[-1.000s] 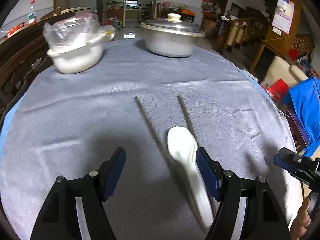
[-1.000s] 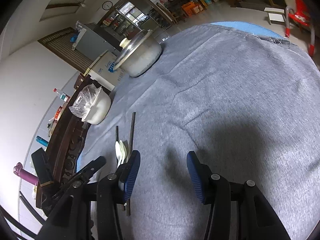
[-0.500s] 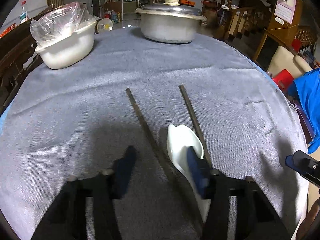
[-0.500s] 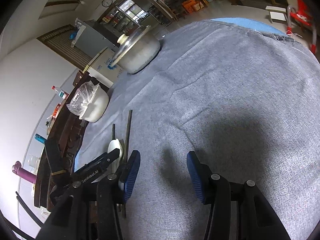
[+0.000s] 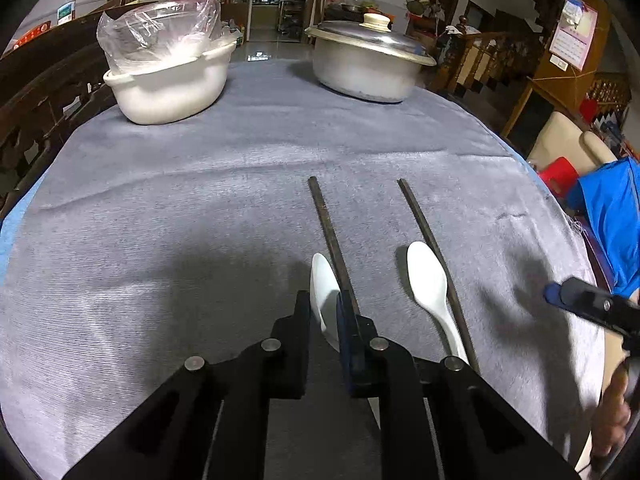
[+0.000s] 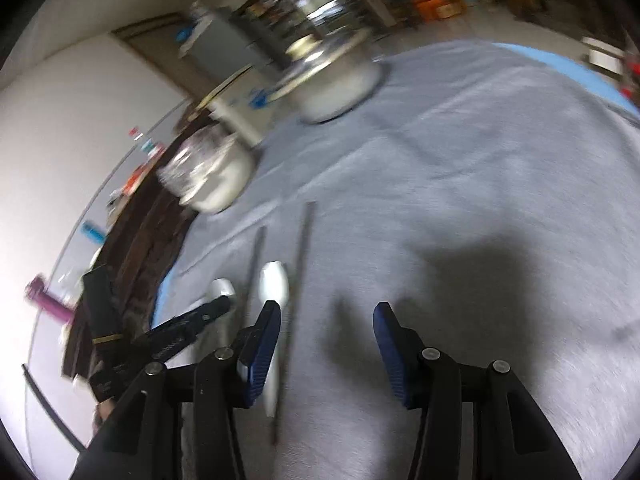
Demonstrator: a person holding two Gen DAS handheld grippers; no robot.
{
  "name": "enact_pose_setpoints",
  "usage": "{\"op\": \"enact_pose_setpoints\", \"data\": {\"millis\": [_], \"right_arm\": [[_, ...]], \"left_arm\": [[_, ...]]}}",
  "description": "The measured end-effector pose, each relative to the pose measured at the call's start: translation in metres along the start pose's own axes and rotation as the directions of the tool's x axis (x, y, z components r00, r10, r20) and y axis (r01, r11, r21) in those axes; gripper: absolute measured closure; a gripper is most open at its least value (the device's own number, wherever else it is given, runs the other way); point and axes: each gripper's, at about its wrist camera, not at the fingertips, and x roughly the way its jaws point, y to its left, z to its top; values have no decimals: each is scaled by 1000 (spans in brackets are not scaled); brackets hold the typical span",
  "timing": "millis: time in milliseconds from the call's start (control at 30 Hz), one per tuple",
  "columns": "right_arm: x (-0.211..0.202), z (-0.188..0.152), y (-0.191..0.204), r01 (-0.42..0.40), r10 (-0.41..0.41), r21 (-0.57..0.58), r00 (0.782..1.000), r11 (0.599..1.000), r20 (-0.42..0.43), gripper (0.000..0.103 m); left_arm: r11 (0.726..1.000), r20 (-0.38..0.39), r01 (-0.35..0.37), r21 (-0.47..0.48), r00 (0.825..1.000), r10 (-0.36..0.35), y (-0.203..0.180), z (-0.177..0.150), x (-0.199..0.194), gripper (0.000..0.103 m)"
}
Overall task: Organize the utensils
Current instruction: 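Close the left gripper on a white spoon while the right gripper grasps another white spoon, then lift both white spoons and carry them over the grey holder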
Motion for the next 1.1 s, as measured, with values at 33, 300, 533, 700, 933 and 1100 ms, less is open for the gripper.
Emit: {"op": "enact_pose_setpoints", "data": {"millis": [33, 300, 533, 700, 933, 1100], "right_arm": [[8, 5, 8, -11, 10, -32, 1000, 999, -19, 51], [63, 19, 52, -32, 0, -226, 991, 974, -136, 51], [89, 32, 68, 2, -59, -314, 983, 949, -173, 51], [111, 29, 69, 59, -153, -374, 962, 925, -227, 51], [117, 20, 76, 147, -263, -489, 949, 860, -176, 94], [93, 25, 67, 132, -200, -414, 971, 901, -127, 95]], "left_arm": [[1000, -3, 0, 3, 1000, 0, 1, -1, -1, 90], [1000, -9, 5, -2, 1000, -5, 14, 1, -6, 67], [996, -68, 21, -91, 997, -27, 29, 6, 5, 63], [992, -78, 38, -118, 996, -47, 27, 5, 9, 63], [996, -67, 8, -85, 998, -14, 18, 7, 17, 94], [996, -39, 12, -88, 999, -16, 19, 5, 11, 98]]}}
